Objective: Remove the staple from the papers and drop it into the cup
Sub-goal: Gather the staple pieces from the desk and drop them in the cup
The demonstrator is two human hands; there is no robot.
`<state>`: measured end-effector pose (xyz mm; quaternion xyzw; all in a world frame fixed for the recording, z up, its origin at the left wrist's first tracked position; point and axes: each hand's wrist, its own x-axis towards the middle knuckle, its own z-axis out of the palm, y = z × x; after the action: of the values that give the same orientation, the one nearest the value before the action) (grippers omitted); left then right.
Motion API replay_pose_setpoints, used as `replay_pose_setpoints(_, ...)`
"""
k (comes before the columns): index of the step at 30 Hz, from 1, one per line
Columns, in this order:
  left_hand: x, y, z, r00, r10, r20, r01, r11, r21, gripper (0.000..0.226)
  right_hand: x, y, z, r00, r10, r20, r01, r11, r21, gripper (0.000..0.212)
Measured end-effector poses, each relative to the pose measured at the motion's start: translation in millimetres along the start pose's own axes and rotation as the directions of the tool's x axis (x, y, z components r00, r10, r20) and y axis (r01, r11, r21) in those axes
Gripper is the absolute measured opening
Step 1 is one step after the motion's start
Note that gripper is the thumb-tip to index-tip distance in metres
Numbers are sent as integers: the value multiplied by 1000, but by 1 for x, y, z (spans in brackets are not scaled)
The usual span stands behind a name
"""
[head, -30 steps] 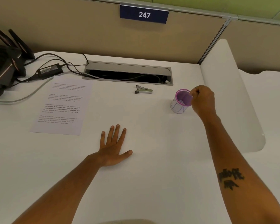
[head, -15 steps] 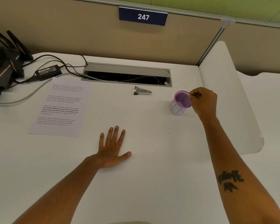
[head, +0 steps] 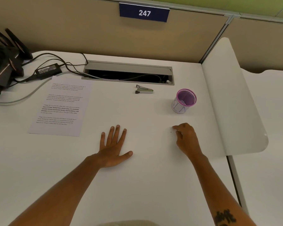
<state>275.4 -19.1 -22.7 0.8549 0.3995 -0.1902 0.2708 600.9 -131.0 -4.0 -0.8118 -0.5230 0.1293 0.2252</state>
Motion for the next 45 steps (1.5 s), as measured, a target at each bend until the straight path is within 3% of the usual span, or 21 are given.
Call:
replay_pose_setpoints(9,0,0,2,1000,-6,-6,6,1000,3,109,-7,-5,6,998,-56,31,59,991,-118,41)
replay_pose_setpoints(18,0,0,1,1000,-4,-2,4,1000,-1,109,-8,-3,5,999,1,-55,1,999,38,21)
replay_pose_setpoints(30,-1,0,1,1000,4,-6,-4,1000,-13,100,20,-7,3,999,-25,30,24,999,46,15)
replay_pose_setpoints(39,-2,1,0,1000,-2,5,2,1000,-8,100,21,1,0,999,-26,-34,28,999,47,21)
replay_pose_setpoints(45,-4,2,-2,1000,4,16,-4,1000,-15,99,20,-5,2,999,-26,29,25,999,47,10)
